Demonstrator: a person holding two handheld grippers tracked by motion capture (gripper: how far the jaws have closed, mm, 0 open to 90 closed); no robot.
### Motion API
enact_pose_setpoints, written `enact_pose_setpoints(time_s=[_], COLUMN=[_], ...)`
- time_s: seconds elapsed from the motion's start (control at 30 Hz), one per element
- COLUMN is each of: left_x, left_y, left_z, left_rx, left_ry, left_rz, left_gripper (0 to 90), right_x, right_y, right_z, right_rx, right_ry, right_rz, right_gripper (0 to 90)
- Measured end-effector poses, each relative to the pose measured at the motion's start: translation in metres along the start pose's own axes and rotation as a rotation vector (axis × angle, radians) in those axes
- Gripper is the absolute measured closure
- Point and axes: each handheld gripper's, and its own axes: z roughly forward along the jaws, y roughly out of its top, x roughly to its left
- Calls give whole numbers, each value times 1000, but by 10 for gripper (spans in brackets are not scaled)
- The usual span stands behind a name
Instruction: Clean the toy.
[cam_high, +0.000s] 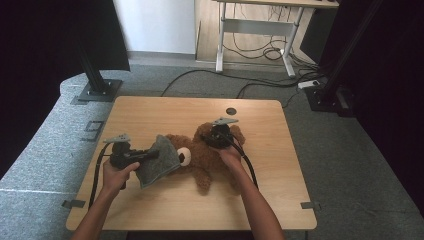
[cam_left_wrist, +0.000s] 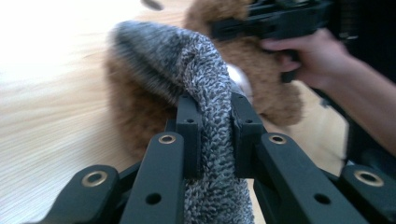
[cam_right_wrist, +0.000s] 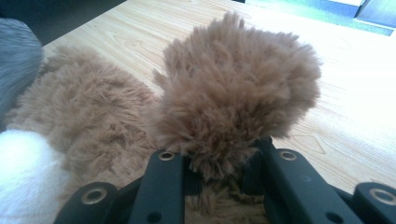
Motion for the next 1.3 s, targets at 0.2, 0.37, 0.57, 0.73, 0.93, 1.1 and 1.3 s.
enact_pose_setpoints(time_s=[0.2, 0.37, 0.57, 0.73, 0.93, 1.1, 1.3], left_x=[-1, 1, 5, 7, 6, 5, 2], left_y=[-4, -14, -21, -25, -30, -33, -40], left_z=[24, 44, 53, 56, 58, 57, 53], left_rx=[47, 94, 108, 142, 167, 179, 207], left_ry=[-1, -33, -54, -62, -54, -47, -47], left_rz=[-5, -28, -60, -60, -48, -58, -67], left_gripper=[764, 763, 763, 764, 763, 762, 759], right_x=[0, 0, 4, 25, 26, 24, 35], right_y=[-1, -3, -5, -6, -23, -36, -55], right_z=[0, 1, -3, -16, -30, -42, -55], right_rx=[-1, -13, -45, -99, -175, -200, -209], right_ry=[0, 1, 18, 59, 121, 169, 209], right_rz=[4, 12, -3, -113, -93, -64, -75], right_gripper=[742, 742, 770, 791, 797, 799, 800])
